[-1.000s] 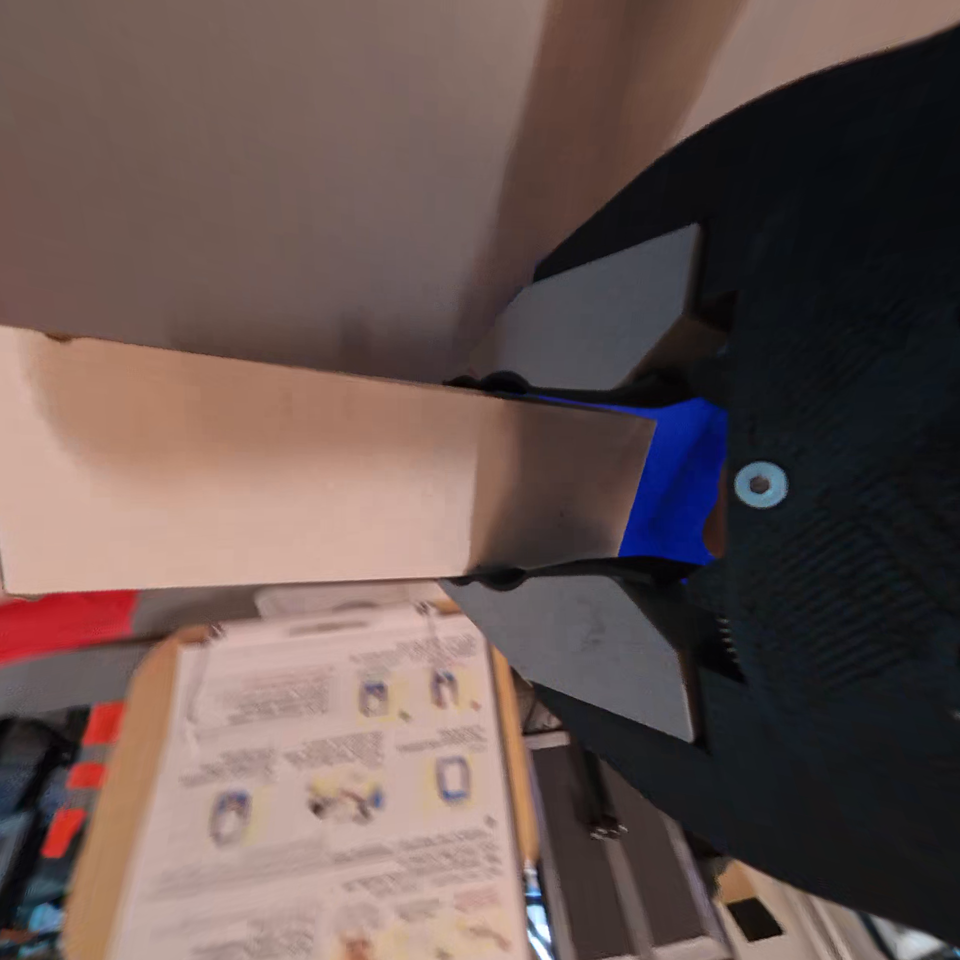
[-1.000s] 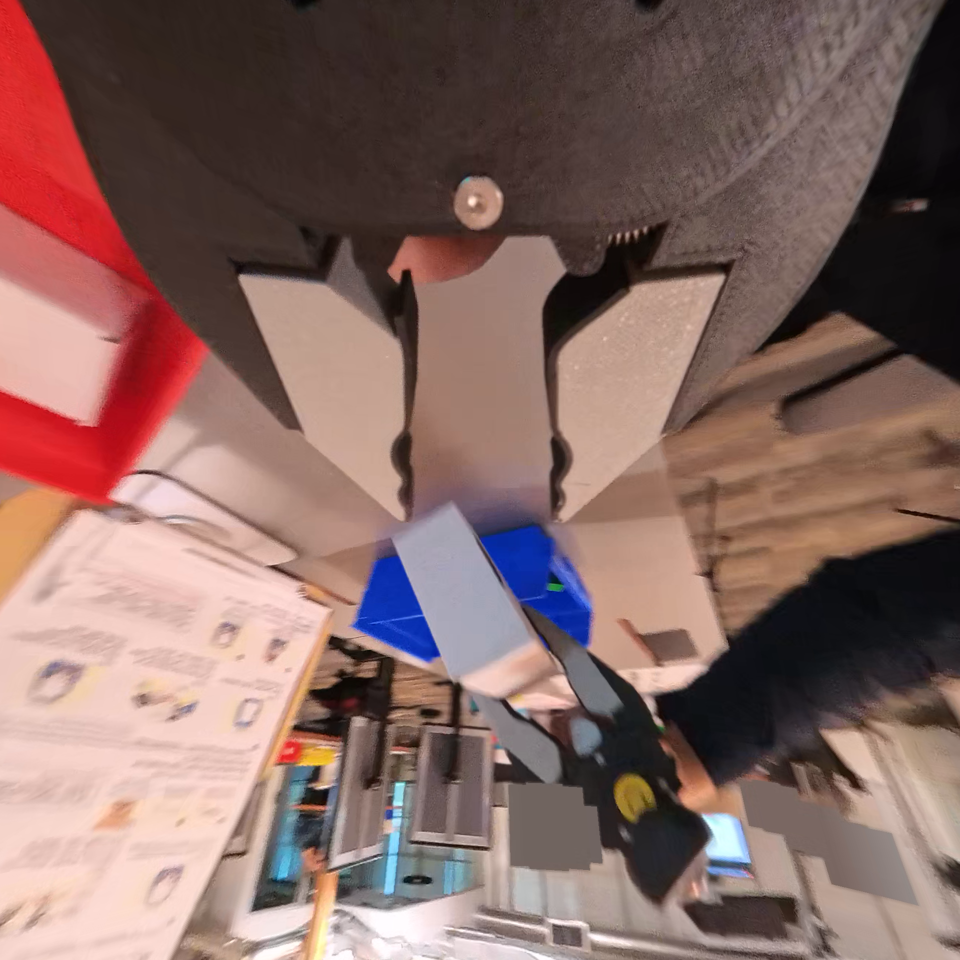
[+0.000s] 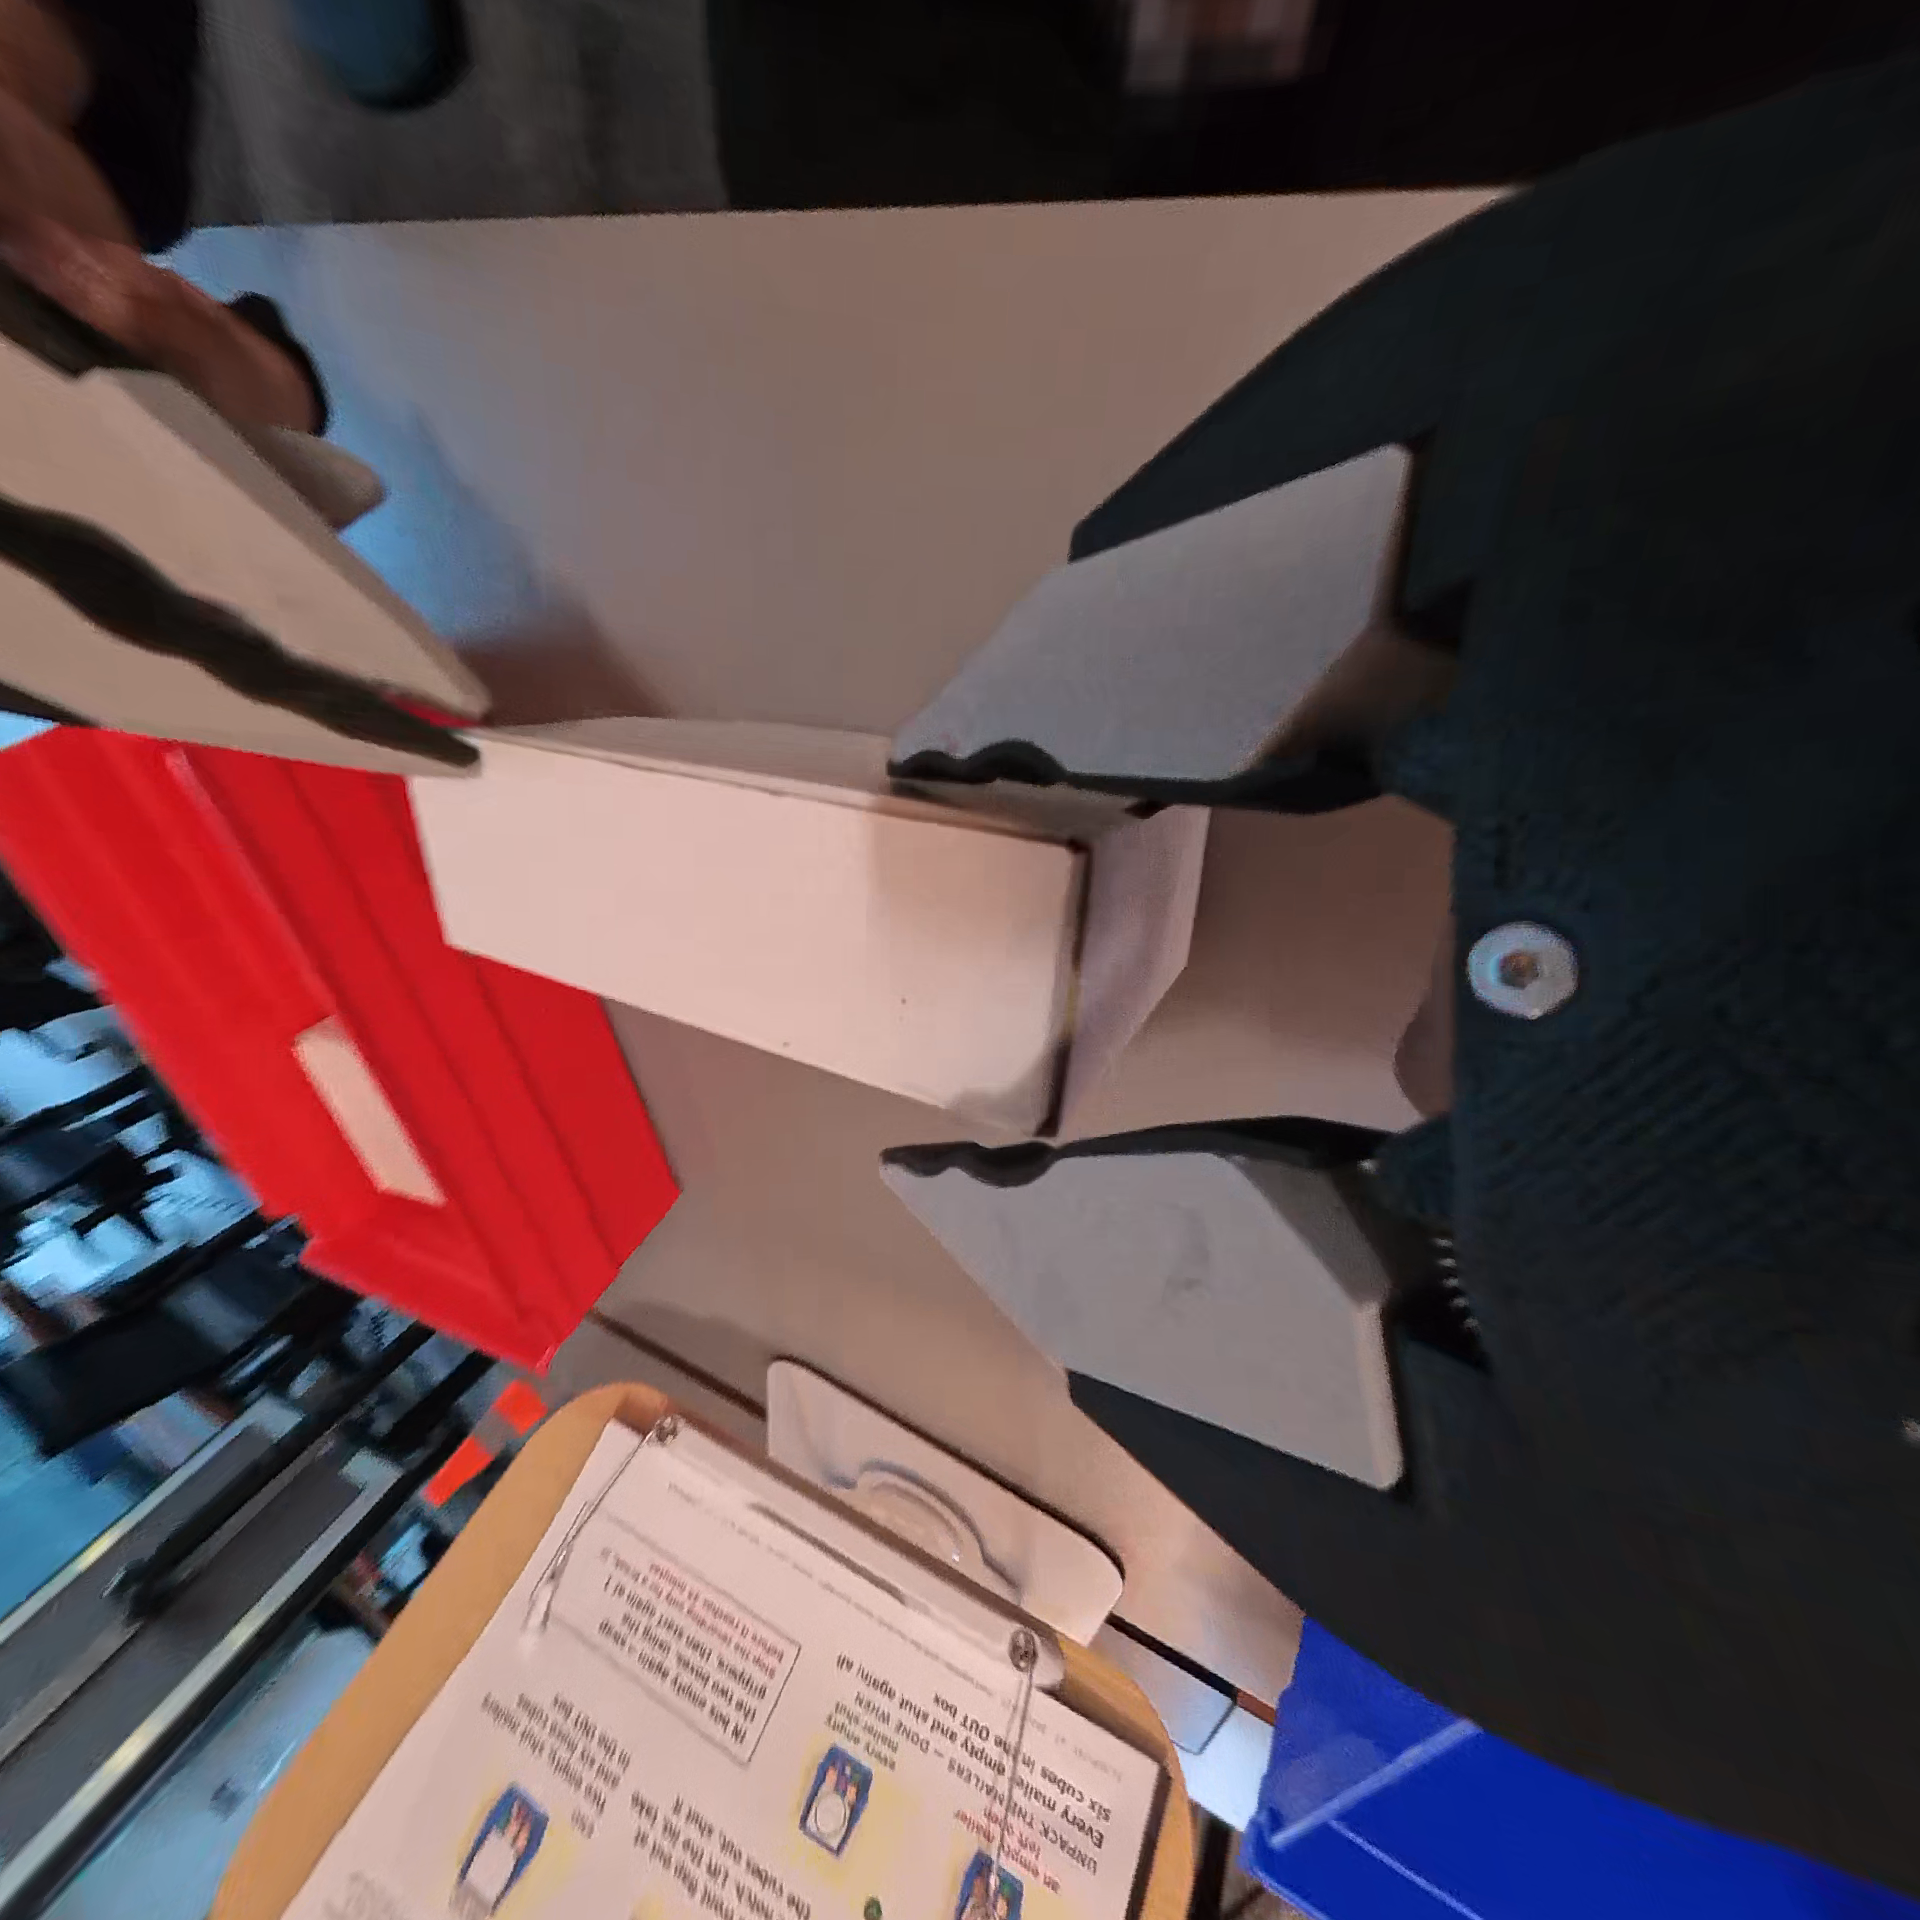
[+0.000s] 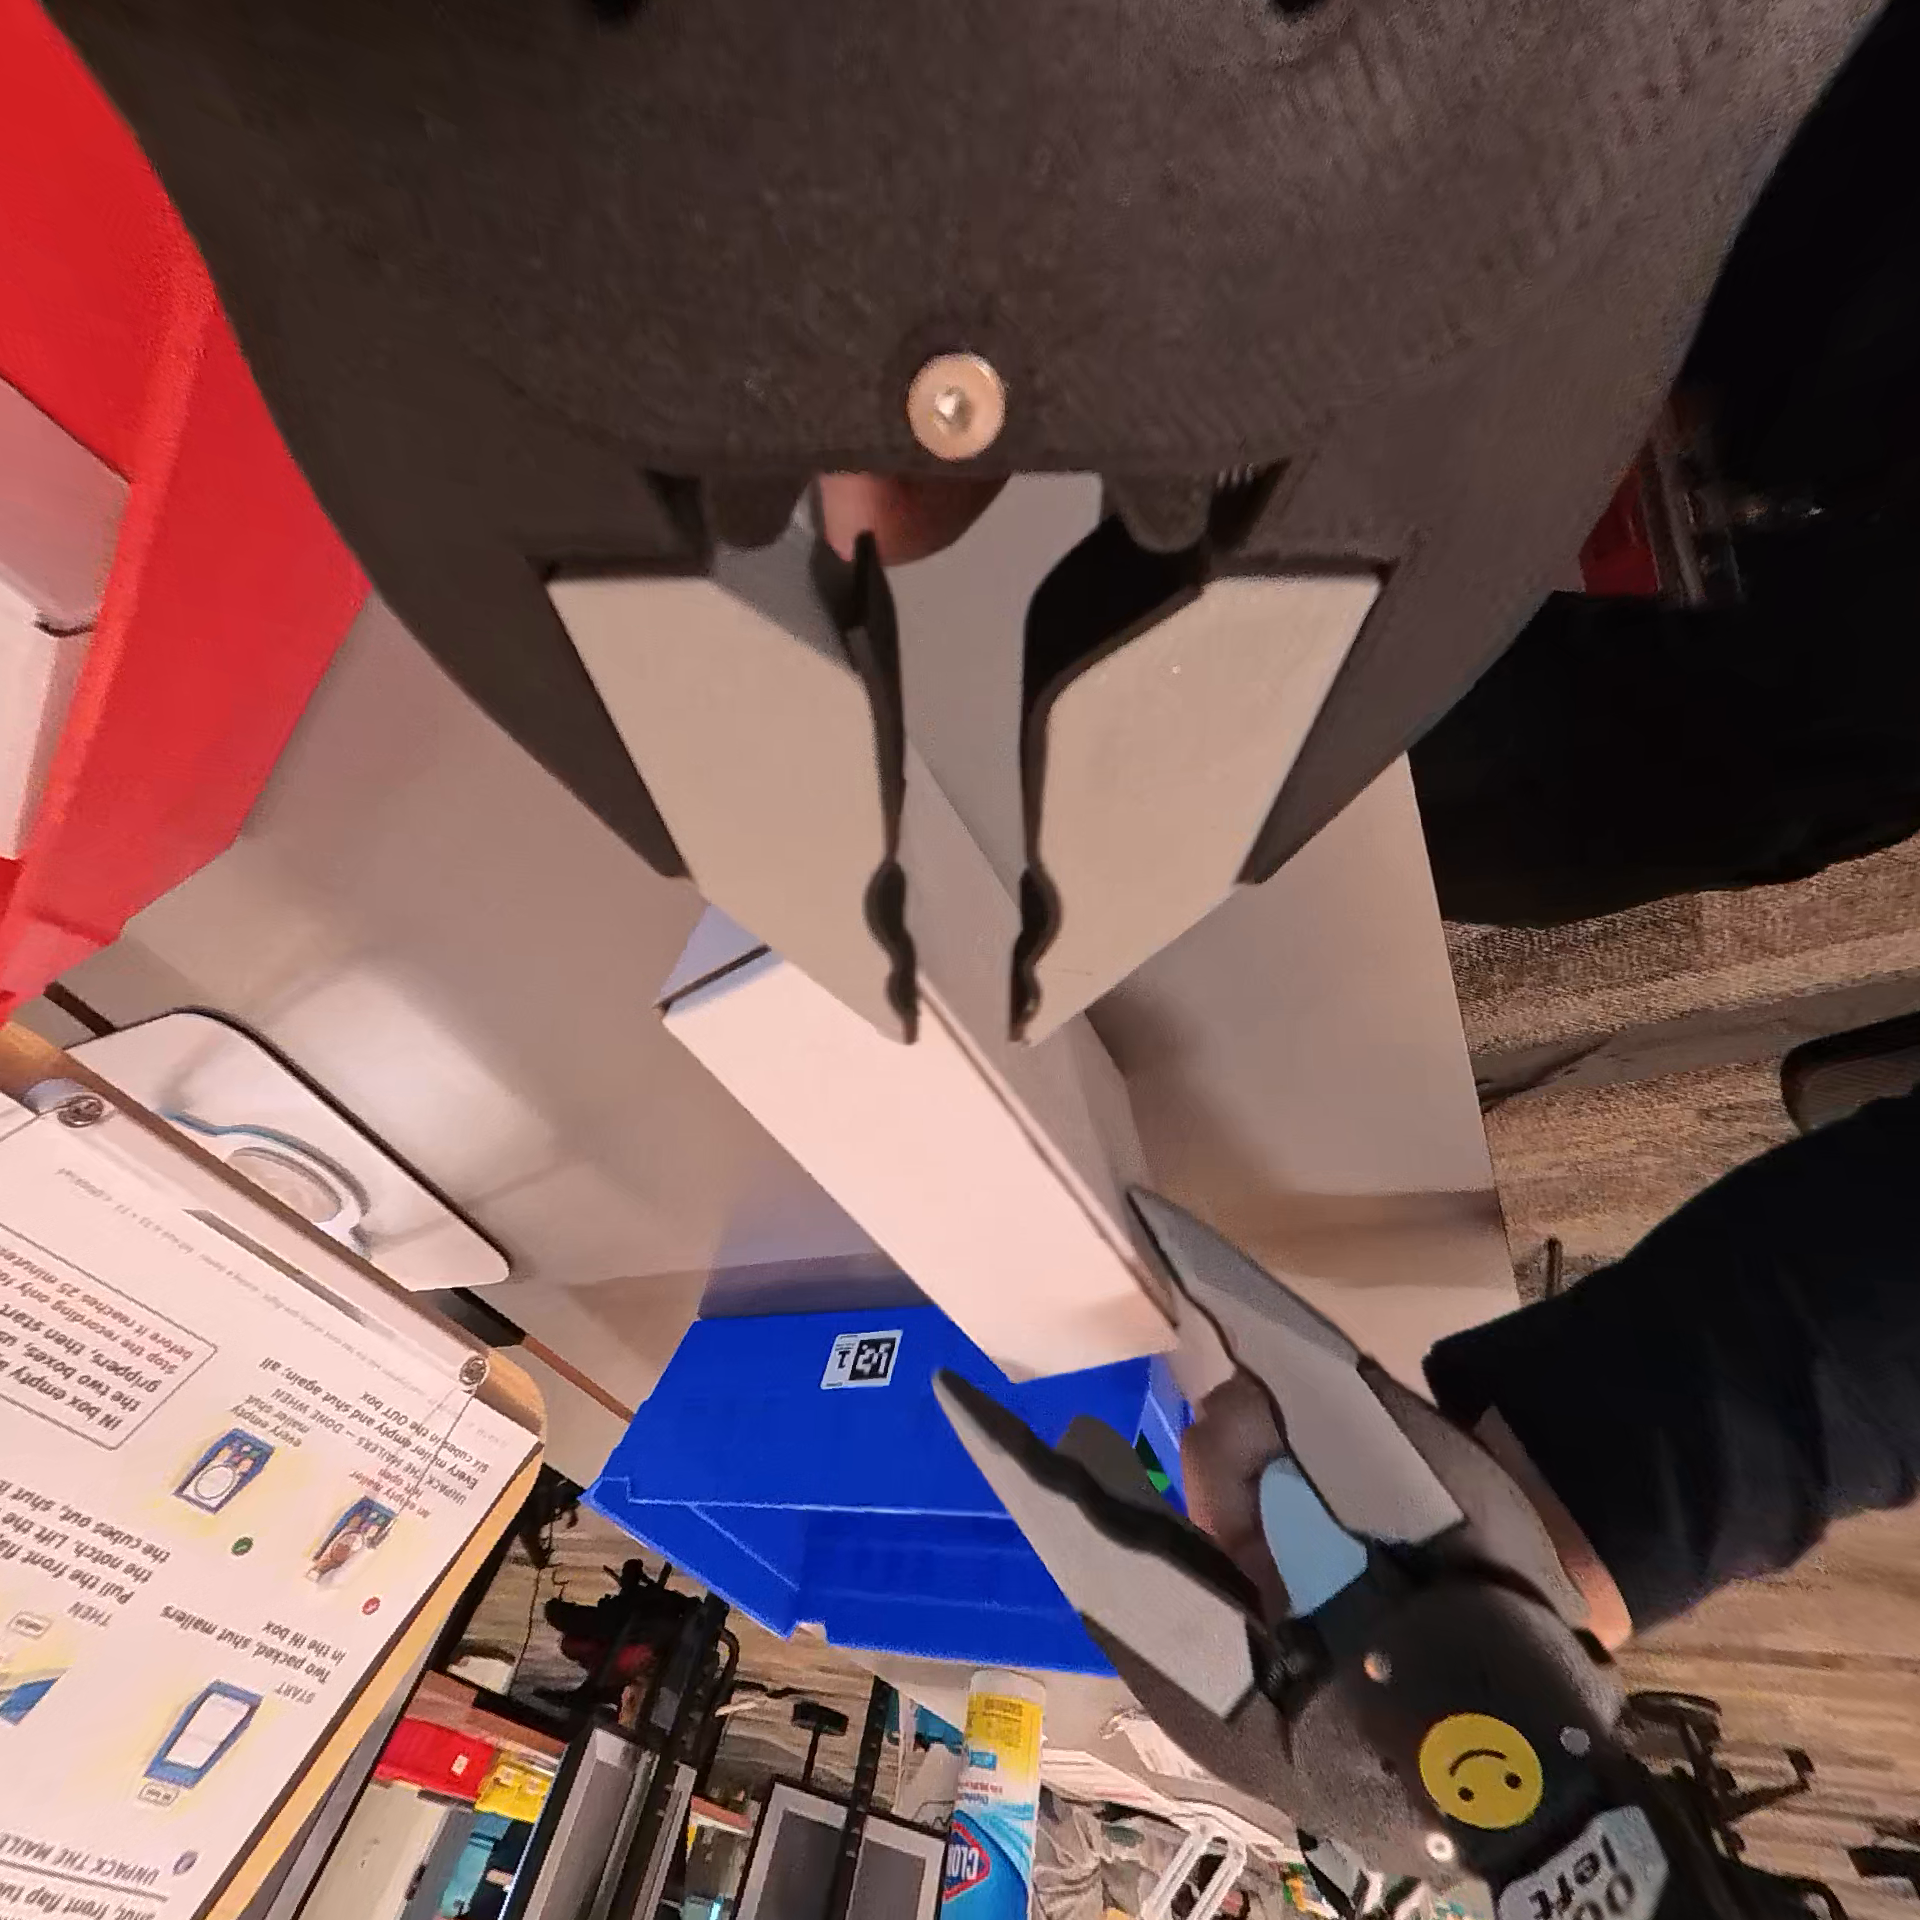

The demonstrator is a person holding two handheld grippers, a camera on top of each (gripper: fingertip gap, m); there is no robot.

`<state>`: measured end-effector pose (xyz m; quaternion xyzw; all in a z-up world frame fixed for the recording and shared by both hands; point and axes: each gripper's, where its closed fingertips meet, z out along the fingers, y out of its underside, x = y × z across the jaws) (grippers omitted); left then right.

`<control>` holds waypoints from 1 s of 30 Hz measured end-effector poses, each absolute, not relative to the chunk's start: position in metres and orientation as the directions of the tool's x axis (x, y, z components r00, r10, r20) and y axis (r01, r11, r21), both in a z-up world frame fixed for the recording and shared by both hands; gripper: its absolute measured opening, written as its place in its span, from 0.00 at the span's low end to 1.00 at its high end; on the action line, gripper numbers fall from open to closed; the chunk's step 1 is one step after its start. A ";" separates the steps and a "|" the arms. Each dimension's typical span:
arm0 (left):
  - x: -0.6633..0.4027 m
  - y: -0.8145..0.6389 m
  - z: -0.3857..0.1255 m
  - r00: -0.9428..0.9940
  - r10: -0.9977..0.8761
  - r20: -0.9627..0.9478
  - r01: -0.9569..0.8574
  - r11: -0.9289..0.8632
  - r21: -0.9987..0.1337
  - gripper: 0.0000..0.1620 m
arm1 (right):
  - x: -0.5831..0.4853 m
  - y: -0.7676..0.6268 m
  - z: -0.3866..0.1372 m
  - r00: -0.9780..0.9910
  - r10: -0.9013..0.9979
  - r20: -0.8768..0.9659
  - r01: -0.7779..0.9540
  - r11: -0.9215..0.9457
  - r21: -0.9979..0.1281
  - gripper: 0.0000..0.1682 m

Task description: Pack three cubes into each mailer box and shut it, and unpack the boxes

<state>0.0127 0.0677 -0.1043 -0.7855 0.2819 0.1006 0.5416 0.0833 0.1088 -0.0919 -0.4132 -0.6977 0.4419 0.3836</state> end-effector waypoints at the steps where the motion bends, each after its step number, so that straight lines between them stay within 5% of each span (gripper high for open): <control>1: 0.010 0.065 -0.097 0.838 -0.314 -0.446 -0.523 -0.228 -0.821 0.42 | 0.085 0.110 -0.090 -0.367 0.913 0.177 0.234 0.275 -0.933 0.13; 6: -0.001 0.058 -0.078 0.941 -0.245 -0.232 -0.277 -0.168 -0.946 0.35 | 0.087 0.115 -0.083 -0.406 0.906 0.123 0.227 0.230 -0.946 0.20; 9: -0.026 0.063 -0.087 0.968 -0.130 -0.213 -0.240 -0.259 -0.936 0.46 | 0.081 0.128 -0.079 -0.379 0.924 0.055 0.265 0.166 -0.950 0.29; 11: -0.027 0.063 -0.091 0.979 -0.118 -0.166 -0.193 -0.278 -0.941 0.45 | 0.080 0.130 -0.073 -0.407 0.913 0.006 0.261 0.123 -0.958 0.32; 15: -0.020 0.058 -0.090 0.972 -0.146 -0.185 -0.218 -0.267 -0.939 0.47 | 0.081 0.115 -0.061 -0.520 0.850 -0.090 0.197 0.017 -0.980 0.35; 30: -0.013 0.052 -0.099 0.950 -0.146 -0.278 -0.313 -0.378 -0.871 0.52 | 0.095 0.099 -0.044 -0.391 0.920 0.023 0.212 0.114 -0.971 0.44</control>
